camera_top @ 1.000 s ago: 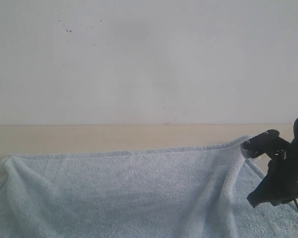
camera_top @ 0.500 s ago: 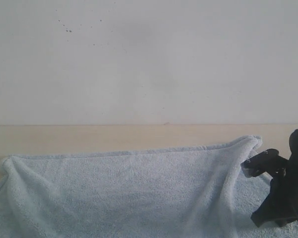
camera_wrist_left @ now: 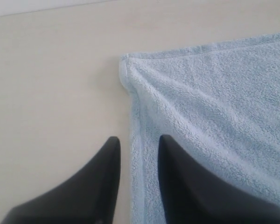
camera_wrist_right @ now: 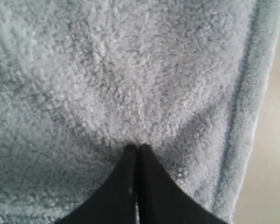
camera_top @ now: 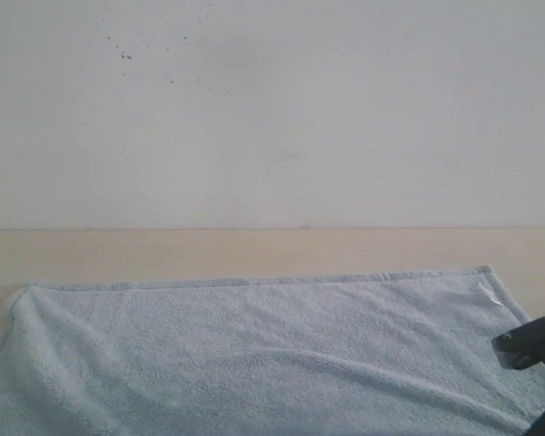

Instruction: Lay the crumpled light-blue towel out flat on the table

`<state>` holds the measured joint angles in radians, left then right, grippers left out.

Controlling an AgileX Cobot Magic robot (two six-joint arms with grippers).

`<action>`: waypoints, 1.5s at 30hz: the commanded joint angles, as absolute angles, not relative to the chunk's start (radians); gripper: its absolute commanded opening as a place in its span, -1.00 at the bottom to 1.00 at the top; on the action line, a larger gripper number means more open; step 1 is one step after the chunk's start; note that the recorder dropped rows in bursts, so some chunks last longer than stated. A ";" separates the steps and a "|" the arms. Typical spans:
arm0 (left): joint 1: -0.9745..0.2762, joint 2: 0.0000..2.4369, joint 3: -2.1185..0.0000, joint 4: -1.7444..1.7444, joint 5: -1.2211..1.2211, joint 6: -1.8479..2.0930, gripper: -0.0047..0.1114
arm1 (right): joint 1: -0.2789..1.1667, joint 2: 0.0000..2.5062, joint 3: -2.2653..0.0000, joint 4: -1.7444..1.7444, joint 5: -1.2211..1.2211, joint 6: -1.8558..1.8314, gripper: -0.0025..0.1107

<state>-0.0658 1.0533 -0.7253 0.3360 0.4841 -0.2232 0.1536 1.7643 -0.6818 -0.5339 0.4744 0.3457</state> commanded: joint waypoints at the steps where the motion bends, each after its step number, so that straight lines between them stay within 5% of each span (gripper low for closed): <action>1: -0.071 1.048 -0.721 0.292 0.462 -0.207 -0.45 | 0.149 1.714 -0.581 -0.618 0.584 0.530 -0.96; 6: -0.071 1.048 -0.721 0.198 0.466 -0.123 -0.45 | 0.149 1.595 -0.581 -0.639 0.642 0.528 -0.96; 18: -0.071 1.048 -0.721 -0.072 0.641 0.245 -0.45 | 0.149 1.298 -0.641 -0.617 0.303 0.438 -0.96; 32: -0.071 1.156 -0.721 -0.183 0.672 0.393 -0.45 | 0.149 1.423 -0.931 -0.608 0.452 0.324 -0.96; 45: -0.071 1.479 -0.721 -0.143 0.681 0.401 -0.45 | 0.149 1.490 -0.942 -0.582 0.375 0.321 -0.96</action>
